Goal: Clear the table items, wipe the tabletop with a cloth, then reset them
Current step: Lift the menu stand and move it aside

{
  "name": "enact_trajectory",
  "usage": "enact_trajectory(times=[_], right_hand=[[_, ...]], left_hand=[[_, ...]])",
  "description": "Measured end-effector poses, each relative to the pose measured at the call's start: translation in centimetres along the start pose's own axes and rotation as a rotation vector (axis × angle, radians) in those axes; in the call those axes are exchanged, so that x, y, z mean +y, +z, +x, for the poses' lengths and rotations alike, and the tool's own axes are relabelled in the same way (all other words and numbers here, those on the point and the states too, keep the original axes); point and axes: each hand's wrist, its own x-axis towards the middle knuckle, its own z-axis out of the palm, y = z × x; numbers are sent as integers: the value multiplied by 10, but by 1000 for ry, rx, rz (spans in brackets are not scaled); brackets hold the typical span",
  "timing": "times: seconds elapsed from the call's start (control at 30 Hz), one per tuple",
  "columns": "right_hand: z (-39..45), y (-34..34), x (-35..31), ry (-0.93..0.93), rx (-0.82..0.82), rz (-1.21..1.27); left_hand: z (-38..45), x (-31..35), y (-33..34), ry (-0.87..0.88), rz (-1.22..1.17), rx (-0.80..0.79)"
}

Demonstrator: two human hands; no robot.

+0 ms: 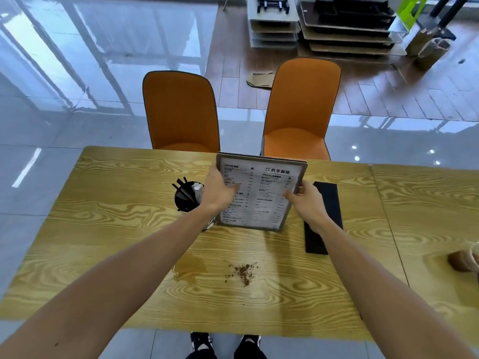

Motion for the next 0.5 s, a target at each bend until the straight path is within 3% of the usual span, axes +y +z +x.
enact_trajectory(times=[0.33,0.5], right_hand=[[15,5,27,-52,8,40],[27,-14,22,-105,13,34]], left_hand=[[2,-16,17,24,163,94],[4,-7,20,71,110,100]])
